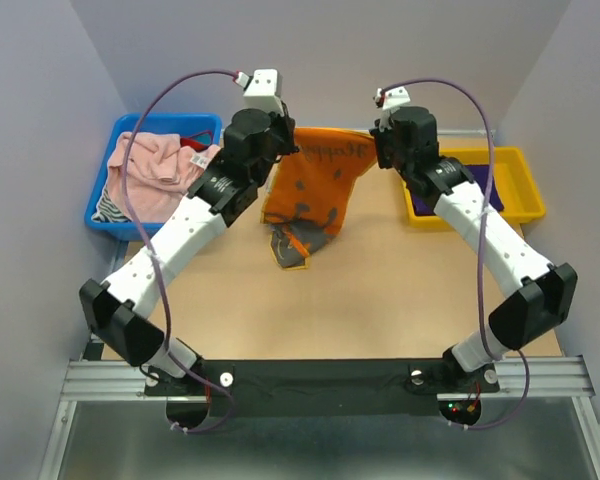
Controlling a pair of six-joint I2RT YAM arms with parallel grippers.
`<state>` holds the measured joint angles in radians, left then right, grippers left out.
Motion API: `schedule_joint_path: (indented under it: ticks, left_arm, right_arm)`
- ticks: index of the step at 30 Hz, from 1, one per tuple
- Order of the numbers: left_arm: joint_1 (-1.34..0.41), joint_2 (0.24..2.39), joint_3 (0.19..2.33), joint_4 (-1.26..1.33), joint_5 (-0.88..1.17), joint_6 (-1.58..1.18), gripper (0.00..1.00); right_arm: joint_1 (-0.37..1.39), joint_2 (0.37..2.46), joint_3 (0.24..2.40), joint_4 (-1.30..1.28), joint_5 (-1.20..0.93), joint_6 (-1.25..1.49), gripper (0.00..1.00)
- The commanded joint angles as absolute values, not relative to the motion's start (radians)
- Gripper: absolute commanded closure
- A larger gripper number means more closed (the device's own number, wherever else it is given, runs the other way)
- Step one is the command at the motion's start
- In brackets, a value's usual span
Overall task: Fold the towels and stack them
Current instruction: Flatten out the crumpled towel
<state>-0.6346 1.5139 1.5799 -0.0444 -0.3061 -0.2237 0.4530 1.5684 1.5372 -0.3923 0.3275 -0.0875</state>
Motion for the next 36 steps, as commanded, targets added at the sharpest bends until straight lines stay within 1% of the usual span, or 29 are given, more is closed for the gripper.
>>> schedule_joint_path:
  ticks: [1,6,8,12,15,17,21,25,27,29,34,36]
  left_arm:
    - [-0.646,1.355,1.591,0.049,-0.308,-0.102,1.00]
    - [-0.730,1.148,1.470,0.181,-0.264,-0.005,1.00]
    - [-0.747,1.094,1.421,0.204,-0.220,0.018,1.00]
    - [-0.768,0.967,1.371,0.212,-0.134,0.029,1.00]
    - [-0.778,0.905,1.351,0.204,-0.048,0.034,1.00]
    - [-0.781,0.882,1.338,0.199,-0.005,0.020,1.00]
    - [-0.782,0.853,1.319,0.181,-0.034,0.005,1.00]
    - [-0.781,0.906,1.319,0.141,-0.233,-0.054,1.00]
    - [-0.772,0.958,1.341,0.089,-0.354,-0.071,1.00]
    - [-0.746,1.046,1.361,0.068,-0.420,-0.103,1.00]
    - [-0.534,1.257,1.341,0.097,-0.380,-0.201,1.00]
    - [-0.494,1.363,1.341,0.142,-0.359,-0.201,1.00]
  right_arm:
    - [0.445,1.468,1.629,-0.388,0.286,-0.251,1.00]
    - [0.445,1.327,1.629,-0.388,0.186,-0.331,1.00]
    - [0.445,1.249,1.602,-0.388,0.112,-0.351,0.99]
    - [0.445,1.123,1.560,-0.390,-0.039,-0.379,0.99]
    - [0.445,1.056,1.552,-0.396,-0.104,-0.390,0.99]
    - [0.445,1.036,1.563,-0.403,-0.138,-0.388,1.00]
    - [0.445,1.037,1.597,-0.420,-0.186,-0.362,1.00]
    - [0.446,1.087,1.606,-0.419,-0.138,-0.344,1.00]
    - [0.443,1.147,1.623,-0.420,-0.097,-0.333,0.99]
    - [0.443,1.198,1.631,-0.416,-0.036,-0.334,0.99]
    - [0.436,1.409,1.644,-0.379,0.073,-0.374,0.99]
    - [0.424,1.509,1.643,-0.348,0.084,-0.376,0.99]
